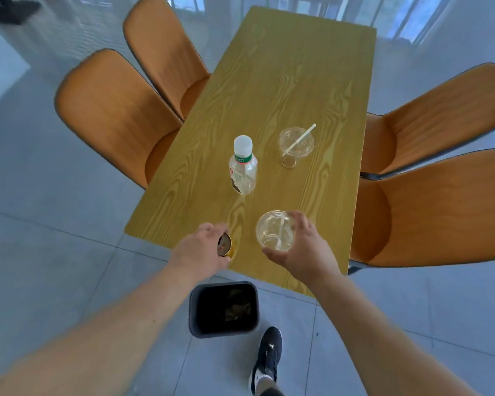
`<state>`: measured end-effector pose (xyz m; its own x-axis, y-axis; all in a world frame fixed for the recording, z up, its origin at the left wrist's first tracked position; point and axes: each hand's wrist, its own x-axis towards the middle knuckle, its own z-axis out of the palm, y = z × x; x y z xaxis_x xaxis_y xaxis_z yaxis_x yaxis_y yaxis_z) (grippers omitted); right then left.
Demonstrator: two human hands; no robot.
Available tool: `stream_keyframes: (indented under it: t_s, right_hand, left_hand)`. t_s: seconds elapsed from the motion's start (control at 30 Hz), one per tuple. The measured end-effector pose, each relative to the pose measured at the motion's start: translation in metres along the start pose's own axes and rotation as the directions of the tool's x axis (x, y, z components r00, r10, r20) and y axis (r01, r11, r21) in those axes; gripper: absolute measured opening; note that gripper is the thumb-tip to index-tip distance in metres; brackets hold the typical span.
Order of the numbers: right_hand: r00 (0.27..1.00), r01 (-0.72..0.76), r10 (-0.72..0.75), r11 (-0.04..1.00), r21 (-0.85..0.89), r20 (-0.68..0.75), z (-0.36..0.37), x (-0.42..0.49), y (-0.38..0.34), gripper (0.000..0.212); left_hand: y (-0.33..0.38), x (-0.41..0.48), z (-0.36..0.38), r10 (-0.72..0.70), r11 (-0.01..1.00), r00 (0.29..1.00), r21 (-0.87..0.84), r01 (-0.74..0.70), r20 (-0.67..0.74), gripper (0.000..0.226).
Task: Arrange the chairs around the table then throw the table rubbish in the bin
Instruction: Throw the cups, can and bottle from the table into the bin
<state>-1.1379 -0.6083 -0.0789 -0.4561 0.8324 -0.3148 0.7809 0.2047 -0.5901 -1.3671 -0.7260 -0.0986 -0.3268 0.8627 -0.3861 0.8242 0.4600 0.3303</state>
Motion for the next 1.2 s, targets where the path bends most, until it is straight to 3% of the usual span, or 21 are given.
stream_keyframes:
  t_s: [0.27,0.43,0.53,0.73,0.9,1.2]
  right_hand:
    - [0.999,-0.031,0.032,0.998,0.051,-0.031,0.071,-0.121,-0.016,0.092]
    - [0.991,-0.130,0.131,0.986,0.108,0.006,0.137,-0.200,-0.009,0.091]
    - [0.994,-0.111,0.112,0.991,0.077,-0.009,0.157,-0.222,-0.005,0.093]
    - [0.990,-0.001,0.013,0.997,0.083,-0.140,0.121,-0.228,-0.031,0.092]
    - [0.989,0.023,-0.011,0.996,0.082,-0.147,0.114,-0.220,-0.041,0.091]
    - [0.995,-0.039,0.046,0.997,0.068,-0.092,0.244,-0.131,0.065,0.090]
  left_hand:
    - [-0.053,-0.105,0.034,0.043,0.998,0.999,-0.044,-0.042,0.019,0.072]
    - [-0.088,-0.168,0.052,0.064,0.989,0.997,-0.130,-0.070,-0.048,0.070]
    - [-0.105,-0.191,0.060,0.046,0.989,0.992,-0.137,-0.062,-0.116,0.071]
    - [-0.102,-0.227,0.032,0.032,0.988,0.980,-0.144,-0.061,-0.195,0.073]
    - [-0.102,-0.224,0.030,0.022,0.988,0.978,-0.146,-0.053,-0.206,0.074]
    - [-0.159,-0.122,0.175,-0.057,0.989,0.987,-0.142,0.036,-0.149,0.076]
